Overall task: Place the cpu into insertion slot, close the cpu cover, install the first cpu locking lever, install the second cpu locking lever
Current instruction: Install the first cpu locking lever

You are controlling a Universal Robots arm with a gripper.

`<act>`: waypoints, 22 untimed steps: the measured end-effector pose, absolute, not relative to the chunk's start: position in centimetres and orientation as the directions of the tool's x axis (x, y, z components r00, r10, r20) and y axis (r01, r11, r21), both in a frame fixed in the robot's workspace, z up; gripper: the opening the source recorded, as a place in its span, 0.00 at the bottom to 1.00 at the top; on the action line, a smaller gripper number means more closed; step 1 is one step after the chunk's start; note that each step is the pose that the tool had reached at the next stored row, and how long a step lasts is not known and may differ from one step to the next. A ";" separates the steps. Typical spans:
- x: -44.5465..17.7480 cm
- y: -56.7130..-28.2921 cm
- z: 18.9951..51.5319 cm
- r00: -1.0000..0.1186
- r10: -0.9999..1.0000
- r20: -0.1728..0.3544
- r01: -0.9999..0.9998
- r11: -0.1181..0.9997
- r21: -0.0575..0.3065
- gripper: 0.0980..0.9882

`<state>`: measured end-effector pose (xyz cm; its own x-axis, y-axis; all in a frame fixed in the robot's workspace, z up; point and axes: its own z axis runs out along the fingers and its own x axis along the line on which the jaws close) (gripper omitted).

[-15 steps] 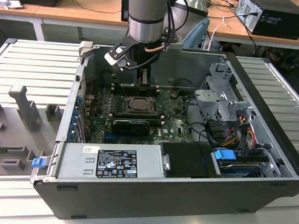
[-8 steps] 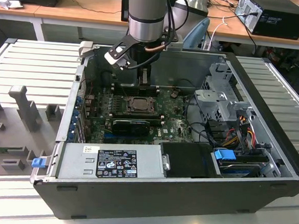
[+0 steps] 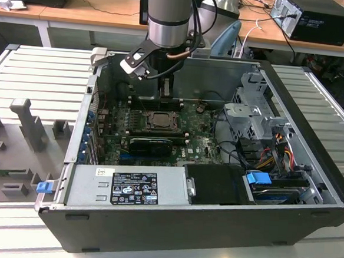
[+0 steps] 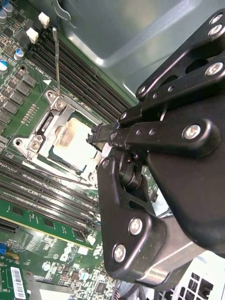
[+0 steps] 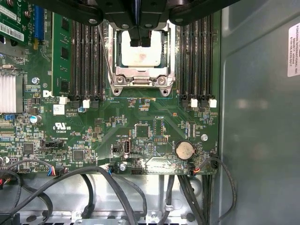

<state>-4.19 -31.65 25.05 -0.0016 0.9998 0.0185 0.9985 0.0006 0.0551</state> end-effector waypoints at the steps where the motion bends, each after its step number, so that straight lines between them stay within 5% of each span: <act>1: -4.2 -31.7 25.1 -0.002 1.000 0.019 0.998 0.001 0.055 0.01; 19: -4.2 -31.7 25.4 -0.003 1.000 0.019 0.998 0.002 0.055 0.01; 22: -4.2 -31.7 25.4 -0.071 0.997 0.018 0.996 0.070 0.055 0.01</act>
